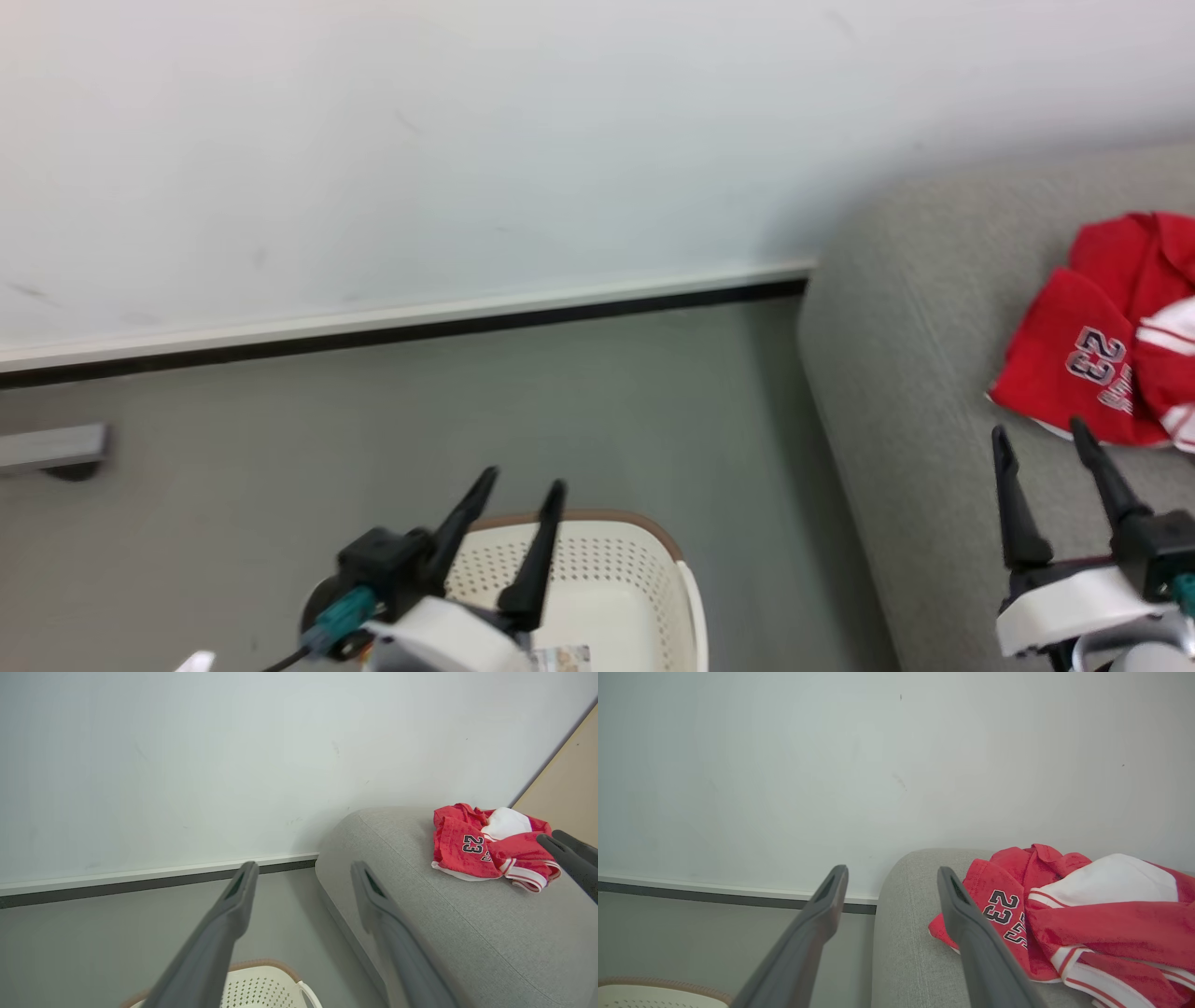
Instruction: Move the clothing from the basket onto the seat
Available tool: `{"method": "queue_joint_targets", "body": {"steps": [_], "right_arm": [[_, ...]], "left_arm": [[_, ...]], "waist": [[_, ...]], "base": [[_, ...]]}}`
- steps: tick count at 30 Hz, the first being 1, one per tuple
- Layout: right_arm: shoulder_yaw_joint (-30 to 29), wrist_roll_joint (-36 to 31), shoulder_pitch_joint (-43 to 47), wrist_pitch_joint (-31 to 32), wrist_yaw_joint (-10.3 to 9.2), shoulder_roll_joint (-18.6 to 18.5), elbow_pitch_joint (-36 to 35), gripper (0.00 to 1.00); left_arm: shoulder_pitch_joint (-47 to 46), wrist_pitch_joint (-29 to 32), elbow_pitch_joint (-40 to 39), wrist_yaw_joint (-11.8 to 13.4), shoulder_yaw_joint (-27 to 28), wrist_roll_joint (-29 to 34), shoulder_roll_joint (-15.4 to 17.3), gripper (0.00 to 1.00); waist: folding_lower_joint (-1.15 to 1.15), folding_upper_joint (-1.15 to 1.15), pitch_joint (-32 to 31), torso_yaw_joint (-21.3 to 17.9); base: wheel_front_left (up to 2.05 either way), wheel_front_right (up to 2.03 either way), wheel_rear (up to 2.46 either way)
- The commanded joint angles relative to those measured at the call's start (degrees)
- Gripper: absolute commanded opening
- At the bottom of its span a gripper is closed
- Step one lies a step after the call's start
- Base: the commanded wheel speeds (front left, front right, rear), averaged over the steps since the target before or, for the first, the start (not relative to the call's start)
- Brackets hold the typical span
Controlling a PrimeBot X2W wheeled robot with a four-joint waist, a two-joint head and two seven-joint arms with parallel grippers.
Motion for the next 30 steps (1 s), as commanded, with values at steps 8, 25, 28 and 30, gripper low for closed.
{"method": "queue_joint_targets", "body": {"steps": [8,25,28,30], "right_arm": [[1.0,-0.4,6.7,-0.2,-0.01,2.7,-5.1,1.00],[3.2,1.8,15.4,-0.2,0.00,4.7,-9.0,1.00],[3.6,2.1,16.2,-0.2,0.00,4.7,-9.1,1.00],[3.8,2.3,16.4,-0.2,-0.01,4.7,-9.0,1.00]], "left_arm": [[6.3,-0.8,2.6,1.4,4.5,0.0,2.9,1.00],[18.1,-0.8,2.8,0.2,20.5,9.3,-1.4,1.00],[19.0,-0.8,2.9,-0.2,22.0,10.8,-2.2,1.00],[19.6,-0.9,3.1,-1.0,23.0,11.8,-3.2,1.00]], "waist": [[0.01,0.00,-5.4,6.0],[0.01,0.00,-8.5,6.4],[0.01,0.00,-8.8,6.0],[0.01,0.00,-9.0,5.6]], "base": [[0.00,0.00,0.00],[0.00,0.00,0.00],[0.00,0.00,0.00],[0.00,0.00,0.00]]}}
